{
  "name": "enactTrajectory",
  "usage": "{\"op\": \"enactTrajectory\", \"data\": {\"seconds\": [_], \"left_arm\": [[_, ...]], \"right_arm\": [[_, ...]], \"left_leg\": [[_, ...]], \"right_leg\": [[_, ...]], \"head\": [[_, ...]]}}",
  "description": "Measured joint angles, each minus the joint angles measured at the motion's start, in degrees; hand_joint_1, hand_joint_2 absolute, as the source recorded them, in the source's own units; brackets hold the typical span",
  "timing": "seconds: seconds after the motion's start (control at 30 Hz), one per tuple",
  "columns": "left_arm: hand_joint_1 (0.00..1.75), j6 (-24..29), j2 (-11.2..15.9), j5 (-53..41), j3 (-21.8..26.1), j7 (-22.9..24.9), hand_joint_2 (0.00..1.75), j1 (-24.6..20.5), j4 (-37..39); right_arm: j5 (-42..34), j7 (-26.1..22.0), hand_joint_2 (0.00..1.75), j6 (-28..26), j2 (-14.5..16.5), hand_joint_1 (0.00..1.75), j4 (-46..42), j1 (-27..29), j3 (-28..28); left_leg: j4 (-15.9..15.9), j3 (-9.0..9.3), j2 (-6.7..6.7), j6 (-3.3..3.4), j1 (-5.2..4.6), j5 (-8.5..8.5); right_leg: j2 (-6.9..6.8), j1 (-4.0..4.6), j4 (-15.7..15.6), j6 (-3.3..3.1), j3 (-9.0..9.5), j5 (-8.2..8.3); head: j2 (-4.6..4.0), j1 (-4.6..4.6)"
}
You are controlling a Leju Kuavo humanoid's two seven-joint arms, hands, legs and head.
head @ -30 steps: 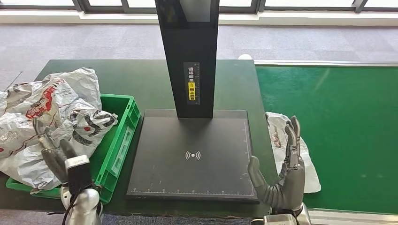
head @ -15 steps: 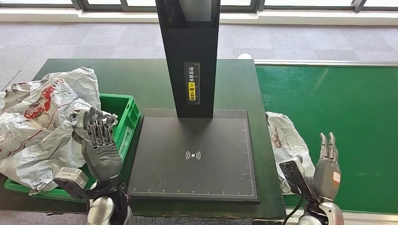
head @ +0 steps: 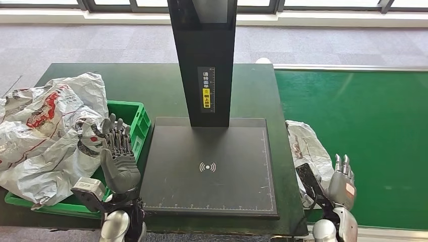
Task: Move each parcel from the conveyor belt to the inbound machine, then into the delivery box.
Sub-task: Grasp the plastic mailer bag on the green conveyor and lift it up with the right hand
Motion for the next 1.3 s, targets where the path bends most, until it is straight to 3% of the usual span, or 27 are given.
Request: {"op": "enactTrajectory", "data": {"seconds": [0.3, 0.7, 0.83, 1.03, 1.3], "left_arm": [[0.0, 2.0, 0.0, -1.8, -0.9, -0.1, 0.0, -0.4, 2.0], [0.0, 2.4, 0.0, -2.9, -1.7, 1.2, 0.0, -0.8, 3.5], [0.0, 2.5, 0.0, -3.0, -1.8, 1.4, 0.0, -0.8, 3.6], [0.0, 2.4, 0.0, -2.9, -1.8, 1.6, 0.0, -0.8, 3.8], [0.0, 2.1, 0.0, -2.8, -1.8, 1.7, 0.0, -0.8, 4.0]], "right_arm": [[6.1, 5.4, 1.75, 0.8, -0.7, 0.0, 11.4, -3.2, -0.2], [12.9, 14.7, 1.75, 3.8, -0.9, 0.0, 14.8, -3.4, -0.7], [14.6, 15.8, 1.75, 5.3, -0.9, 1.75, 14.5, -2.8, -1.0], [19.8, 16.3, 1.75, 9.0, -0.6, 1.75, 11.6, -0.6, -2.2], [20.4, 15.7, 1.75, 9.4, -0.2, 1.75, 9.7, 0.3, -2.9]], "left_leg": [[0.0, -0.01, 0.0, 0.0, 0.0, -0.01], [0.1, 0.04, -0.02, 0.01, 0.0, -0.02], [0.1, 0.06, -0.02, 0.05, 0.0, -0.05], [0.2, 0.1, -0.08, 0.15, 0.01, -0.12], [0.2, 0.12, -0.14, 0.24, 0.01, -0.18]], "right_leg": [[0.01, 0.0, 0.0, 0.0, -0.02, 0.0], [-0.01, 0.0, 0.0, 0.01, 0.05, -0.01], [-0.01, 0.0, 0.0, 0.03, 0.09, -0.02], [-0.09, 0.01, 0.0, 0.11, 0.15, -0.07], [-0.13, 0.01, 0.0, 0.18, 0.23, -0.12]], "head": [[0.0, 0.0], [0.0, 0.0], [0.0, 0.0], [0.0, 0.0], [0.0, 0.0]]}}
